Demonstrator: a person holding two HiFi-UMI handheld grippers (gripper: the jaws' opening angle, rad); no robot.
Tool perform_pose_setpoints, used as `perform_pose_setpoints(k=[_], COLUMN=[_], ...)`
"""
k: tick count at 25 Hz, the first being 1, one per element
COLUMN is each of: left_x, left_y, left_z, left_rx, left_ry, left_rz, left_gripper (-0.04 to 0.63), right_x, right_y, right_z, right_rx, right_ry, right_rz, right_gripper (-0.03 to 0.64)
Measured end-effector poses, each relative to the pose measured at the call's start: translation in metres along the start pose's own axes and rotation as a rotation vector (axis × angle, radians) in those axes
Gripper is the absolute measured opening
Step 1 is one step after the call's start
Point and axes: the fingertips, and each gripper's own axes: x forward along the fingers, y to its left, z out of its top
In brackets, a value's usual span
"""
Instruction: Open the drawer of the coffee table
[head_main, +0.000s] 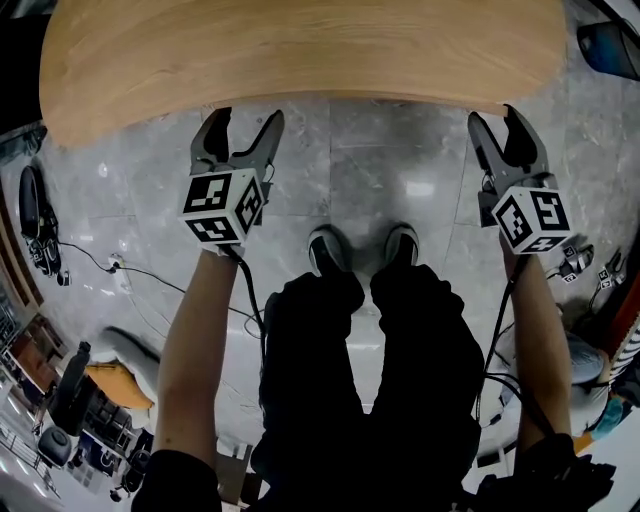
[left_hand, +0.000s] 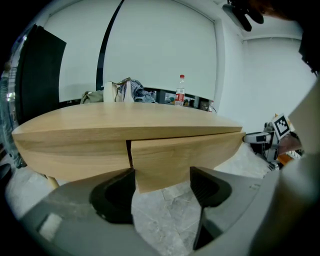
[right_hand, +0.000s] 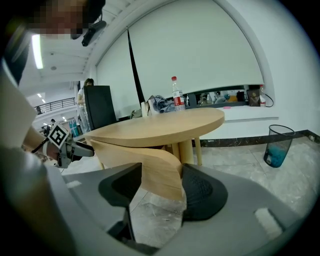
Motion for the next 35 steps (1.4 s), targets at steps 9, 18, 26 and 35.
perform_pose_setpoints(k=[9, 18, 26, 35], left_x=[-0.032, -0.065, -0.08, -0.092], left_y=[-0.016, -0.03, -0.038, -0.045], left_z=[-0.034, -0.061, -0.072, -0.103], left_rx=[-0.026, -0.046, -0.073, -0.119], left_ry=[0.084, 0.142, 0.153, 0.209], left_rz=[0.003, -0.001, 0.003, 0.024], left_gripper=[0.342, 0.342, 0.342, 0.344], right_x=[-0.034, -0.07, -0.086, -0.099], right_y=[0.018, 0.039, 0.048, 0.057], right_z=[-0.028, -0.051, -0.061, -0.091], right_rx=[0.057, 0.062, 0.067, 0.062], right_ry=[0.077, 0.138, 0.17, 0.246], right_rz=[-0.02, -0.043, -0.047, -0.042], right_gripper=[0.247, 0.247, 0.247, 0.25])
